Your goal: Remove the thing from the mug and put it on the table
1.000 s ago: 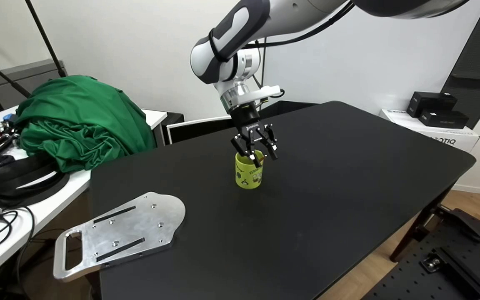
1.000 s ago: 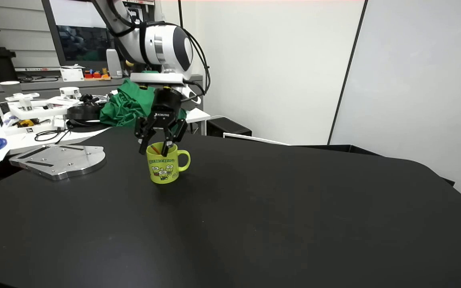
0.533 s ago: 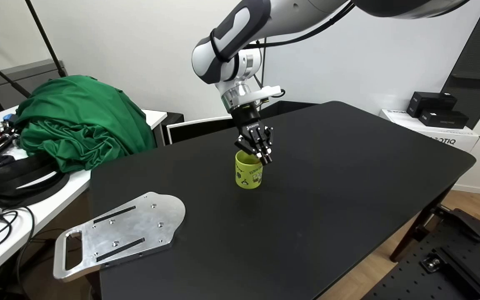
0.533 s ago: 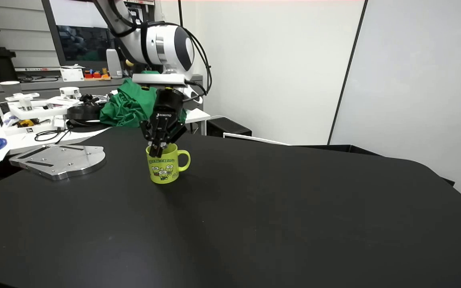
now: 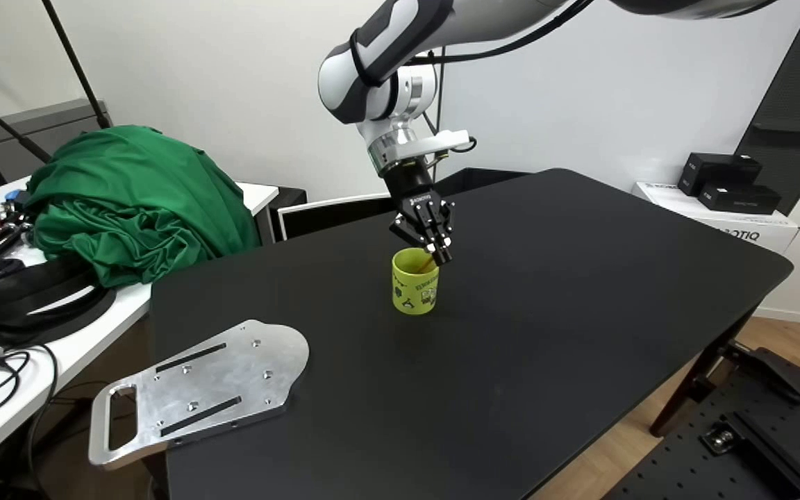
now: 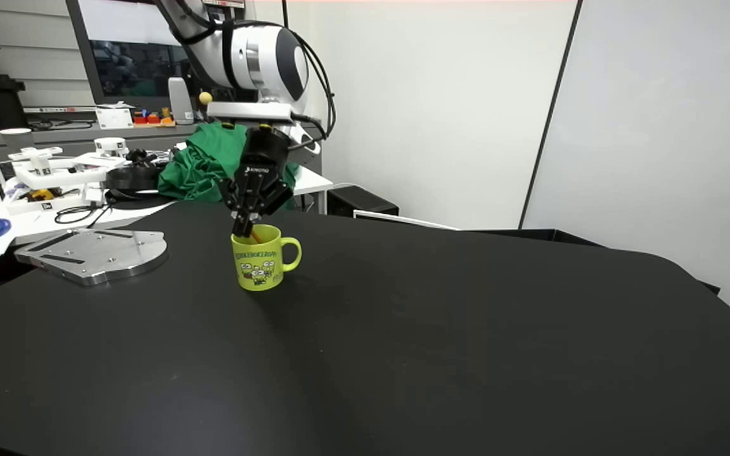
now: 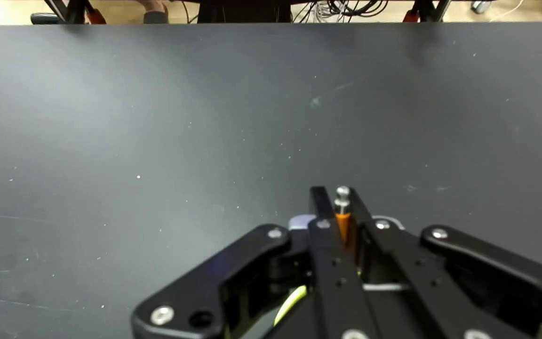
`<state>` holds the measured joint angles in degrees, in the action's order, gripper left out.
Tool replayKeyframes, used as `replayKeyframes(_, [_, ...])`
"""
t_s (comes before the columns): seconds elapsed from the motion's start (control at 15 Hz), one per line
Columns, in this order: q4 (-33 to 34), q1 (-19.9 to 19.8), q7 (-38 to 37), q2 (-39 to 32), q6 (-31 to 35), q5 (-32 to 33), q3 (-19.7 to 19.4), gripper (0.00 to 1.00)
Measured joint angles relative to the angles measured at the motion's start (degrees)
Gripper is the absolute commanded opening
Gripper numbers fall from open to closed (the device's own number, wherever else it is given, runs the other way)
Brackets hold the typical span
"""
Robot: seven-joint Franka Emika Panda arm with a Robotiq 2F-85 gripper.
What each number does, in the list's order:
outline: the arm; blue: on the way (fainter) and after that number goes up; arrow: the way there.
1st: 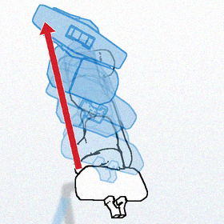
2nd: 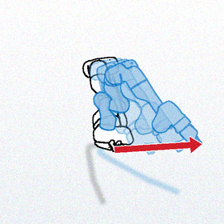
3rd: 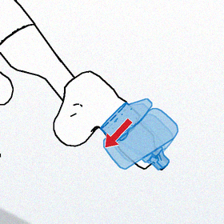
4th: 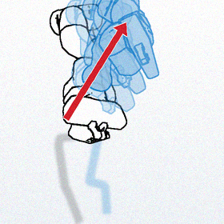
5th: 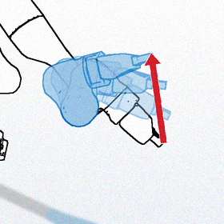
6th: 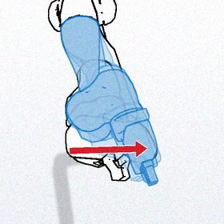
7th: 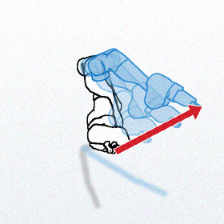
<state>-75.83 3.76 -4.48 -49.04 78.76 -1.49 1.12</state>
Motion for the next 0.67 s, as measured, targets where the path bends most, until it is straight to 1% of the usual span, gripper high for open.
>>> replayKeyframes(0.47, [3.02, -0.65, -0.03, 6.85, -12.23, -5.58, 0.06, 0.02])
replayKeyframes(0.67, [3.79, -1.09, -0.11, 10.51, -14.24, -5.47, -0.32, 0.02])
